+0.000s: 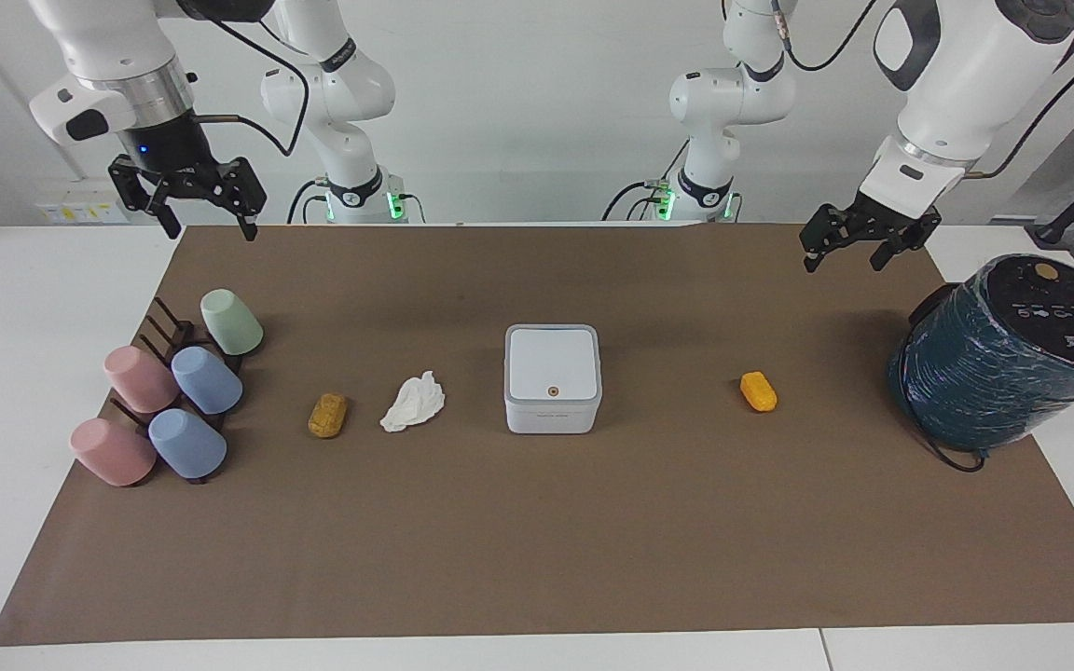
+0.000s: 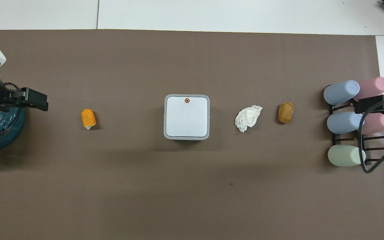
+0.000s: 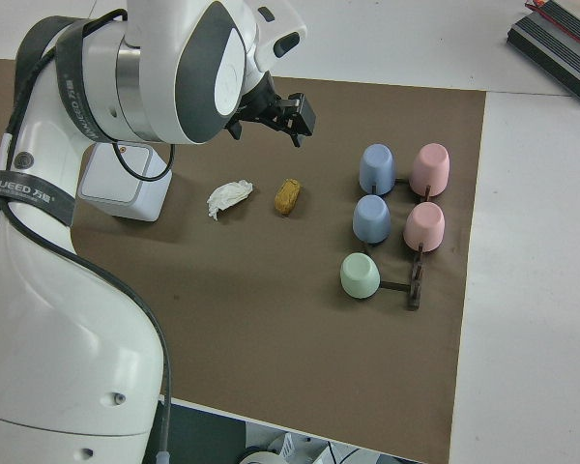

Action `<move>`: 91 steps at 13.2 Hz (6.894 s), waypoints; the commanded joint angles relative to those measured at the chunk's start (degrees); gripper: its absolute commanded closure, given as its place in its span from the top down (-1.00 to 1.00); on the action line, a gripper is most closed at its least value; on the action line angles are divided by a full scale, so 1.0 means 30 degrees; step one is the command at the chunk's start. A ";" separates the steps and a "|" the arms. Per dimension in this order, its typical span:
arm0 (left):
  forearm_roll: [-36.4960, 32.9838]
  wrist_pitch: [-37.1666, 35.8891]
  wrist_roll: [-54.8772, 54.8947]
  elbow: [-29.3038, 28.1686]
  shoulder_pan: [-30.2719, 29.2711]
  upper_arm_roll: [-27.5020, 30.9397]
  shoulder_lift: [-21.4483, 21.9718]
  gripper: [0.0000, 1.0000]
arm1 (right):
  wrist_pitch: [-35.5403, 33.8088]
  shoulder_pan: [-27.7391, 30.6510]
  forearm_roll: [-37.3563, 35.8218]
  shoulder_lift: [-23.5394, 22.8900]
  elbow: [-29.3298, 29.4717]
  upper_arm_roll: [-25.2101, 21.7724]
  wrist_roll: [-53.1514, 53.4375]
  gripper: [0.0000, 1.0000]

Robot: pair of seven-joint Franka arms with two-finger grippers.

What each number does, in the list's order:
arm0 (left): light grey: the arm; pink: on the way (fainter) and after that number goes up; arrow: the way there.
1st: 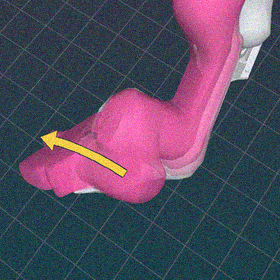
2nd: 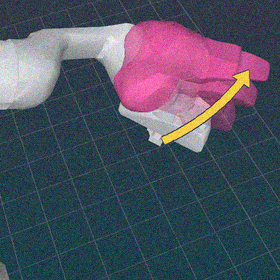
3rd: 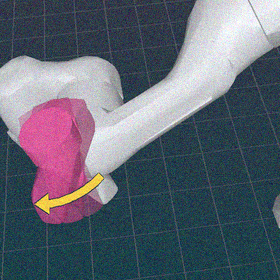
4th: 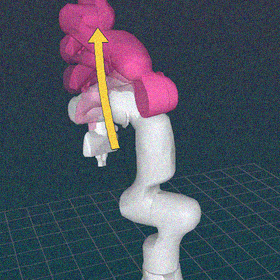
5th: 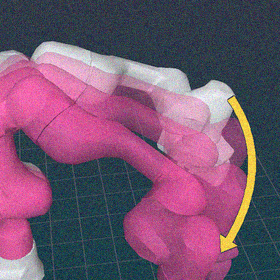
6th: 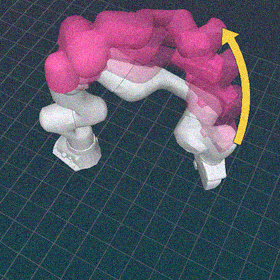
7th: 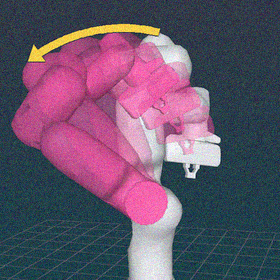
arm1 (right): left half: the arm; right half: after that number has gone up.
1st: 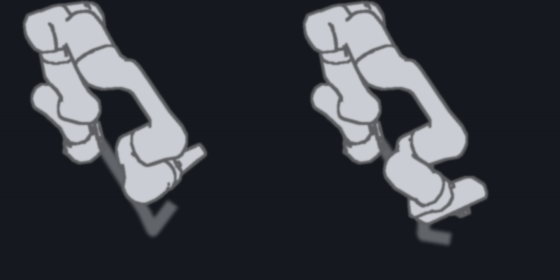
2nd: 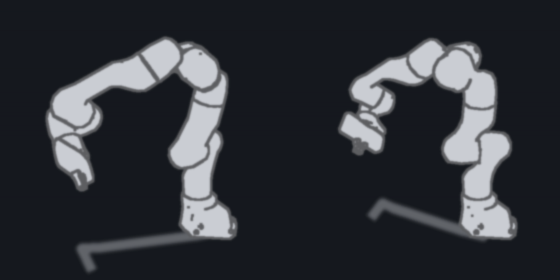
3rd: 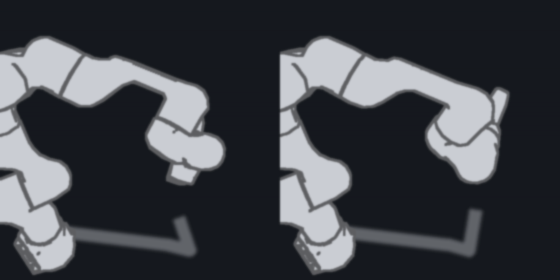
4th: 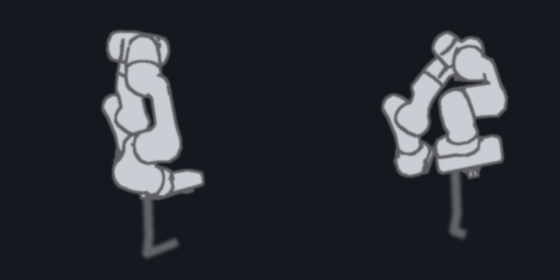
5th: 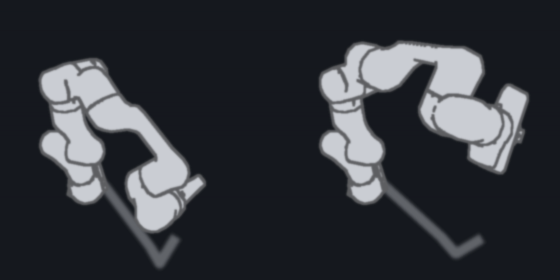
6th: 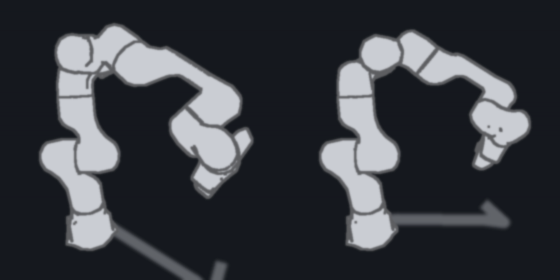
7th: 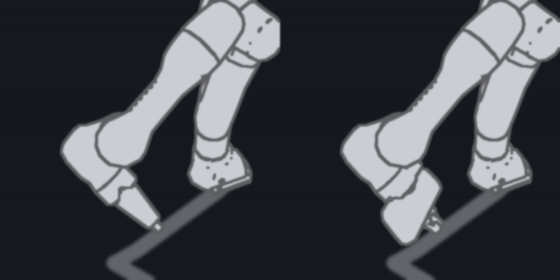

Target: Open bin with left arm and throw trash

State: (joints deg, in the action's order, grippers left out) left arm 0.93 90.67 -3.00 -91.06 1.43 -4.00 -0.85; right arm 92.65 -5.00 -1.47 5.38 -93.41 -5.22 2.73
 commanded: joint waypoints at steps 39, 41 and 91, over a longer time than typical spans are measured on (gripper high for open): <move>0.3323 1.2198 -1.8539 -0.1520 0.9511 0.0074 -0.5458 -1.00 | -0.1147 0.0113 0.0928 0.0639 -0.0708 0.0041 -0.0384 1.00; 0.3236 1.2635 -1.8598 -0.2165 0.9836 0.0074 -0.5458 -1.00 | -0.0943 0.0084 0.0957 0.0582 -0.1116 0.0041 -0.0383 1.00; 0.0657 0.8235 -0.2663 -0.4501 0.1079 0.0426 -0.2384 0.41 | 1.4015 -0.5190 0.1309 -0.6600 -0.6317 0.0099 0.4946 -1.00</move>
State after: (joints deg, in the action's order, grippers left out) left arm 3.85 110.10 -13.02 -96.11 5.98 -2.36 -12.55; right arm 141.71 -21.21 1.11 -16.22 -117.53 -5.14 16.41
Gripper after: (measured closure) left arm 0.291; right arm 0.943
